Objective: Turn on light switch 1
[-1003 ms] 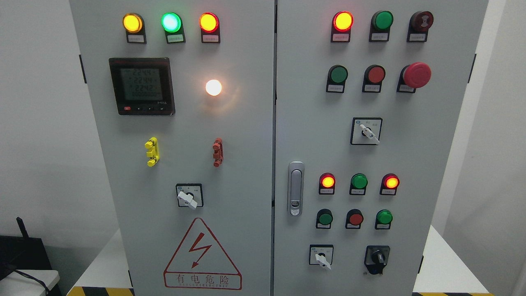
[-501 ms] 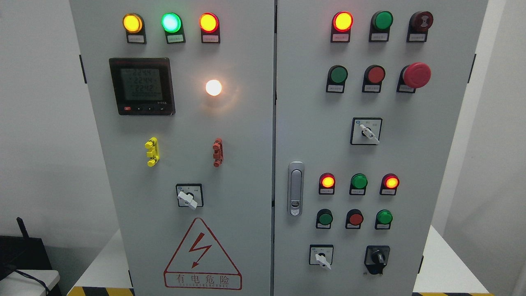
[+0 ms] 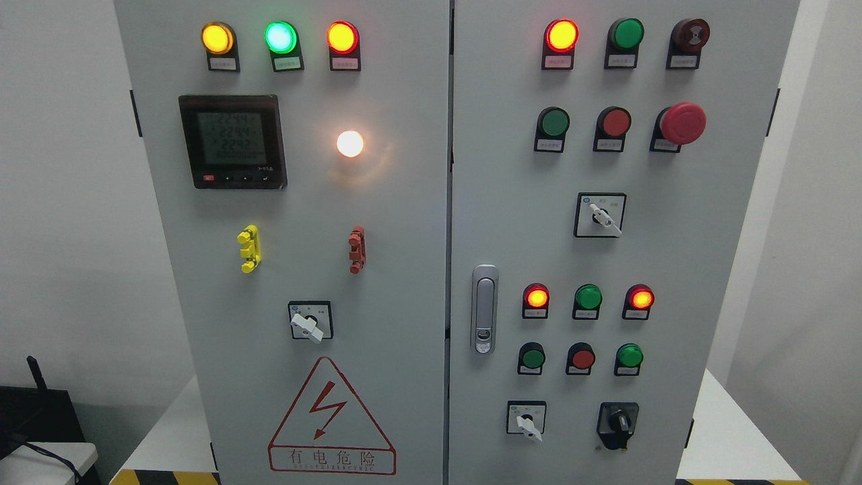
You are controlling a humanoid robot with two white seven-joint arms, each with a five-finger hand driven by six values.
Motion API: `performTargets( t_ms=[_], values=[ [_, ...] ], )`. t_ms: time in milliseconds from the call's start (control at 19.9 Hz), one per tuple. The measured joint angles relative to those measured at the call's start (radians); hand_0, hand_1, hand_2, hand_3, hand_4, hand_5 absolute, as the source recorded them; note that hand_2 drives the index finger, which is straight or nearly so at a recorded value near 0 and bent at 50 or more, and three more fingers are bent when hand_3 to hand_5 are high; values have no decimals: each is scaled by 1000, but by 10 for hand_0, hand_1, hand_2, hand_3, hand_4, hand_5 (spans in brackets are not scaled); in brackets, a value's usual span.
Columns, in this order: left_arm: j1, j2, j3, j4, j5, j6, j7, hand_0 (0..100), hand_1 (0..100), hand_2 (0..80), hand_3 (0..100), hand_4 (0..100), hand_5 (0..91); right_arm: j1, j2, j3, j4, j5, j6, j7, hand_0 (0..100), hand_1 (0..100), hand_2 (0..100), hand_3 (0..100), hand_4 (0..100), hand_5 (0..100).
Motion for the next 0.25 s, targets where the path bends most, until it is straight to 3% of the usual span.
performTargets(
  t_ms=[251],
  values=[
    [-26, 0, -68, 47, 1, 12, 36, 326, 112, 0, 0, 0, 0, 0, 0, 0, 0, 0, 0, 0, 120, 389, 0, 0, 0, 0]
  ],
)
